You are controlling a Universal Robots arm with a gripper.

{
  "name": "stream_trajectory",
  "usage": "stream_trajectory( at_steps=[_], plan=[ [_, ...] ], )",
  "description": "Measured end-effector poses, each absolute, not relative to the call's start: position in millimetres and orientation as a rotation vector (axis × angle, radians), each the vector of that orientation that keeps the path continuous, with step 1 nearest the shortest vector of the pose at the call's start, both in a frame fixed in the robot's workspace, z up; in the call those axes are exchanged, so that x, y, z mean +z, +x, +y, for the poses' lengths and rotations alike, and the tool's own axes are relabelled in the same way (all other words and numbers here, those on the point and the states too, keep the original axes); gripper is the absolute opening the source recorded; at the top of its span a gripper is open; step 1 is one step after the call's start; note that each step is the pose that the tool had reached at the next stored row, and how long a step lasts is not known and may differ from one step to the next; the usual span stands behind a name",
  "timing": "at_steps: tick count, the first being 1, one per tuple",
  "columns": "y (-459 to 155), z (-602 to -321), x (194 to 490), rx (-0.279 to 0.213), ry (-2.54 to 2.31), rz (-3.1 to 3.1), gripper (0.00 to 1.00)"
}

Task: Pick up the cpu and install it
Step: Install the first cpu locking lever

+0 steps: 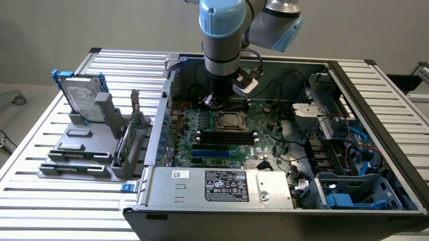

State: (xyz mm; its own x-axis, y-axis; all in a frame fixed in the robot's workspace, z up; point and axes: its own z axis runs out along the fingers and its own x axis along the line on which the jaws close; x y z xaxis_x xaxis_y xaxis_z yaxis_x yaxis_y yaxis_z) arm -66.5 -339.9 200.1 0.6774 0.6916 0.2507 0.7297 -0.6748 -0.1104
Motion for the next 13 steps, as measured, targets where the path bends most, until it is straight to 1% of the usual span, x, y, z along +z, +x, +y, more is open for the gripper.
stream_trajectory(
  at_steps=[13],
  plan=[
    [-62.9,-340.1,196.6,-0.279,-2.689,-1.154,0.11]
  ],
)
